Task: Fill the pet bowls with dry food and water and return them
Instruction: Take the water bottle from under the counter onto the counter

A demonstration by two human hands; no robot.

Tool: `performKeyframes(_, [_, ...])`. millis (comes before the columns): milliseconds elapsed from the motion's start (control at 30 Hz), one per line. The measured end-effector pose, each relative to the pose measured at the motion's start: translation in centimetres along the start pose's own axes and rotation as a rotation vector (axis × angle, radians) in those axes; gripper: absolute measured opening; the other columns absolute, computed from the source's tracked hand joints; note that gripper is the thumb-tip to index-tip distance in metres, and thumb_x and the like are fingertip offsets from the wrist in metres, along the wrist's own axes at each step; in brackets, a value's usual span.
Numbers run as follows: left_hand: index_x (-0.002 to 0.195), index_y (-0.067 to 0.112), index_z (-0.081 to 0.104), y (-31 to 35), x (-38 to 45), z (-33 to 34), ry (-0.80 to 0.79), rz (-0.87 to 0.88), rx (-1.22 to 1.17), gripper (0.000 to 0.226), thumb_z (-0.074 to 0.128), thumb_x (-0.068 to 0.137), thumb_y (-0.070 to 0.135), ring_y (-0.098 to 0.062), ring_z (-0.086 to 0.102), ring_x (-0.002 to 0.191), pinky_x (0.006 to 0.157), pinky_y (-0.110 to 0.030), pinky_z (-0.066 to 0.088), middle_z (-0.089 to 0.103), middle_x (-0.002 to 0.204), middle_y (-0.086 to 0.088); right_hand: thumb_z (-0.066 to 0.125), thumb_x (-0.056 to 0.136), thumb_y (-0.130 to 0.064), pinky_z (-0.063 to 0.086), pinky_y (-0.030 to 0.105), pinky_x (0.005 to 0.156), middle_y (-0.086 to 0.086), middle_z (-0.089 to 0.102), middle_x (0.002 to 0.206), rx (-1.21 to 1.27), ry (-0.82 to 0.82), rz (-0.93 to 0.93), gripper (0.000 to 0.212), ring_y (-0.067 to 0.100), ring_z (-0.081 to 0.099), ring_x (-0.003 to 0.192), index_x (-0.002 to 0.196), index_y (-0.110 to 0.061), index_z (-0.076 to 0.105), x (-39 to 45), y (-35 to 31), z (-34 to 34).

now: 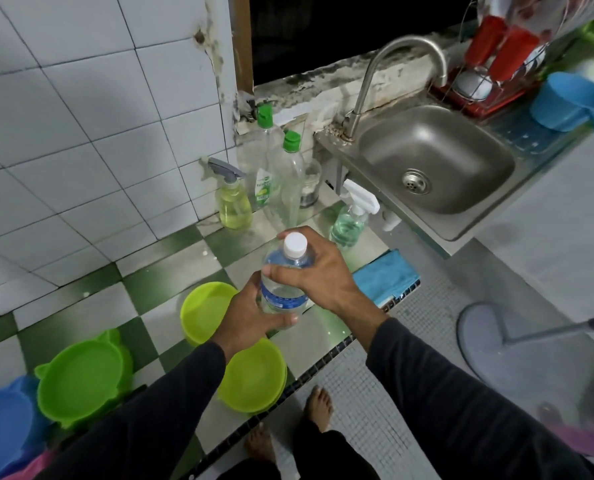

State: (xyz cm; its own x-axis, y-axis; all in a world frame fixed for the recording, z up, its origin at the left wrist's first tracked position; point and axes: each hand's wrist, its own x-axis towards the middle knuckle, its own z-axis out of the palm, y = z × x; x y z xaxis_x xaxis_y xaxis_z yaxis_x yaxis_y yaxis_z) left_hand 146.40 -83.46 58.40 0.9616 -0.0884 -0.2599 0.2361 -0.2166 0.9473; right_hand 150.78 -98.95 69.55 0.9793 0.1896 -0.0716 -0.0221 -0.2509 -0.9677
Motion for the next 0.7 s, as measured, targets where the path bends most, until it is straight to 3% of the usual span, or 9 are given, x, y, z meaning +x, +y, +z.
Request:
performKeyframes(133, [0.136,0.041,0.052,-0.9,0.3,0.1,-0.008,-0.017,-0.043,0.089,0.1,0.063,0.028,-0.012,0.066,0.12,0.103,-0.045,0.055,0.07,0.129,0.012,0.093,0.067,-0.01,0.052,0.019,0.073,-0.01,0.068,0.084,0.02,-0.01,-0.001,0.044,0.005,0.065,0.078,0.102,-0.012,0.065,0.4,0.8,0.1])
performKeyframes(267, [0.138,0.036,0.051,-1.5,0.4,0.1,-0.001,-0.021,-0.038,0.092,0.101,0.061,0.033,-0.016,0.067,0.121,0.103,-0.05,0.055,0.07,0.13,0.007,0.092,0.067,-0.007,0.052,0.019,0.075,0.003,0.069,0.093,0.022,-0.012,-0.018,0.046,0.006,0.065,0.082,0.104,-0.01,0.065,0.3,1.4,0.4])
performKeyframes(467, [0.131,0.043,0.052,-1.9,0.7,0.1,-0.003,-0.026,-0.026,0.084,0.099,0.062,0.03,-0.012,0.068,0.117,0.101,-0.045,0.056,0.071,0.126,0.011,0.092,0.067,-0.007,0.053,0.018,0.075,-0.006,0.067,0.091,0.035,-0.035,-0.022,0.048,0.004,0.065,0.082,0.106,-0.008,0.064,0.4,1.9,0.0])
performKeyframes(700, [0.132,0.035,0.056,-2.2,0.8,0.1,-0.003,-0.012,0.004,0.08,0.099,0.064,0.026,-0.011,0.069,0.115,0.1,-0.041,0.057,0.073,0.123,0.011,0.093,0.067,-0.01,0.055,0.024,0.077,-0.007,0.066,0.091,0.025,-0.024,-0.059,0.049,0.007,0.065,0.084,0.105,-0.01,0.063,0.0,2.2,0.1])
